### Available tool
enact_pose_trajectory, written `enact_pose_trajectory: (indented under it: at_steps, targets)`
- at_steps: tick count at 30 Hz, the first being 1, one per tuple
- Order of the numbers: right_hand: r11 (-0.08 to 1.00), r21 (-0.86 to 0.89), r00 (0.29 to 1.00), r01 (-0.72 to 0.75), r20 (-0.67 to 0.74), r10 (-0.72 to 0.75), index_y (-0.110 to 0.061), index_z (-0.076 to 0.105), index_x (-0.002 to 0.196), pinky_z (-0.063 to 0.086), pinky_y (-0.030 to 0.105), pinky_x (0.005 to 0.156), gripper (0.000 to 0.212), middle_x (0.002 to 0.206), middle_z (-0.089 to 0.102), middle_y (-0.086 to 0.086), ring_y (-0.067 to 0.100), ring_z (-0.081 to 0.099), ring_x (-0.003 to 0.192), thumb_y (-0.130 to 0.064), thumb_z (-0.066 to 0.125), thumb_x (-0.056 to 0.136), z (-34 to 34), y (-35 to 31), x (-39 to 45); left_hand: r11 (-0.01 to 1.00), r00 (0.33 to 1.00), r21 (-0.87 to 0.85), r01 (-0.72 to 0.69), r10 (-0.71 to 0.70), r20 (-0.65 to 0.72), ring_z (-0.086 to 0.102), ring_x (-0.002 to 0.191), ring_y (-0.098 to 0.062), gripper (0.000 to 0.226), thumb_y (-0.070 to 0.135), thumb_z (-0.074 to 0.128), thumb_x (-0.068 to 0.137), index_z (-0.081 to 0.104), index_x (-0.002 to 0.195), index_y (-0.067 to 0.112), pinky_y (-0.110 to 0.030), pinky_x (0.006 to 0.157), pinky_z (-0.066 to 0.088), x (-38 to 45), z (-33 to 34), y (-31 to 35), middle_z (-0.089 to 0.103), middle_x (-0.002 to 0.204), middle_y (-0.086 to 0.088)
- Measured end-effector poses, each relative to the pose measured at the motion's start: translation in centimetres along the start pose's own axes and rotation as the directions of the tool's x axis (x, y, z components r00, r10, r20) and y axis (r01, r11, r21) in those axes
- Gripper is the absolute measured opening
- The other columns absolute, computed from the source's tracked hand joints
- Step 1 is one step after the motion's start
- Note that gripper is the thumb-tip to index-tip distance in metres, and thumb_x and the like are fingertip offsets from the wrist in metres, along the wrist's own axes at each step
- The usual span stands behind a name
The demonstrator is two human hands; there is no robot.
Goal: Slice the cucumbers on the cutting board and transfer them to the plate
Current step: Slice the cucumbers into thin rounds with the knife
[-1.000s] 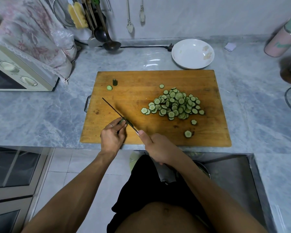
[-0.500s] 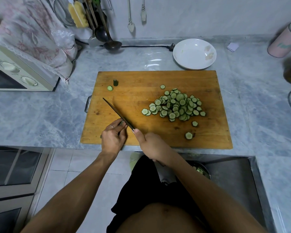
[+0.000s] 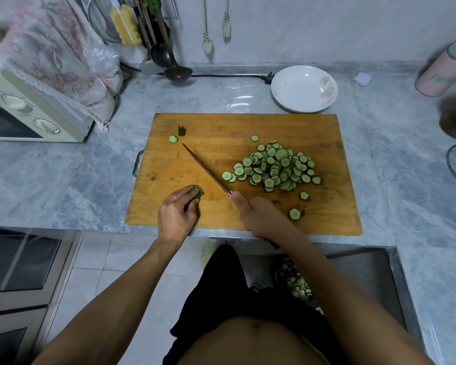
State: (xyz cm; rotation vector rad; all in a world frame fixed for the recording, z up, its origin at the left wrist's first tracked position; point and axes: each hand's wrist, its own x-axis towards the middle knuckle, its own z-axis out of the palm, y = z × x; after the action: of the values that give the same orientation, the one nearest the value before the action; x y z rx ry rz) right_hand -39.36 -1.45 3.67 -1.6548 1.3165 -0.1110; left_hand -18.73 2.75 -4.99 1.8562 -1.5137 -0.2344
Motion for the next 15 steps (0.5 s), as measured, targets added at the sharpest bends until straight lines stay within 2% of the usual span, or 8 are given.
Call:
enact_pose_trajectory:
  at_steps: [2,5,8,12,15]
  targets:
    - [1.0,-0.002,1.0,0.006,0.009,-0.006,-0.011,0.042,0.052,0.046,0.035,0.058,0.074,0.049,0.047,0.007,0.021,0.049,0.046,-0.062,0.02,0.101,-0.5,0.2,-0.1,1.0,1.0,-0.021,-0.011,0.011,0.011,0.066,0.103,-0.021,0.027,0.001,0.074,0.078,0.075,0.104,0.008,-0.028,0.091,0.051,0.0,0.5,0.6,0.071,0.11,-0.009]
    - [0.999,0.022,0.999,0.026,0.023,-0.026,-0.012,0.043,0.053,0.042,0.031,0.057,0.072,0.052,0.048,0.006,0.019,0.048,0.048,-0.062,0.022,0.1,-0.5,0.0,-1.1,1.0,0.999,-0.007,0.009,-0.009,0.032,0.066,0.105,-0.022,0.026,0.005,0.07,0.081,0.075,0.106,0.009,-0.023,0.093,0.048,-0.1,1.1,1.1,0.07,0.114,-0.008]
    - [0.999,-0.026,0.998,0.041,0.055,-0.04,-0.014,0.04,0.053,0.036,0.032,0.062,0.068,0.057,0.047,0.008,0.02,0.045,0.055,-0.057,0.022,0.103,-0.1,-0.5,-1.8,1.0,0.999,0.016,-0.015,0.015,0.037,0.065,0.104,-0.023,0.025,0.006,0.067,0.081,0.075,0.106,0.008,-0.023,0.091,0.048,-0.2,1.1,1.0,0.07,0.113,-0.011]
    - [0.998,-0.028,0.993,0.049,0.112,-0.046,-0.014,0.032,0.052,0.028,0.033,0.054,0.067,0.052,0.036,0.006,0.021,0.037,0.051,-0.056,0.02,0.103,0.5,-0.4,-2.0,0.997,0.997,0.042,-0.061,0.059,0.045,0.065,0.104,-0.024,0.026,0.008,0.062,0.083,0.075,0.106,0.007,-0.02,0.09,0.046,-0.2,1.2,0.7,0.07,0.113,-0.011]
    - [0.999,-0.028,0.993,0.045,0.108,-0.042,-0.014,0.034,0.053,0.028,0.032,0.053,0.068,0.053,0.039,0.004,0.018,0.04,0.052,-0.057,0.02,0.103,0.5,-0.4,-2.4,0.998,0.998,0.05,-0.037,0.034,0.06,0.065,0.105,-0.024,0.028,0.011,0.06,0.084,0.075,0.107,0.009,-0.025,0.09,0.05,-0.2,1.3,0.5,0.069,0.115,-0.011]
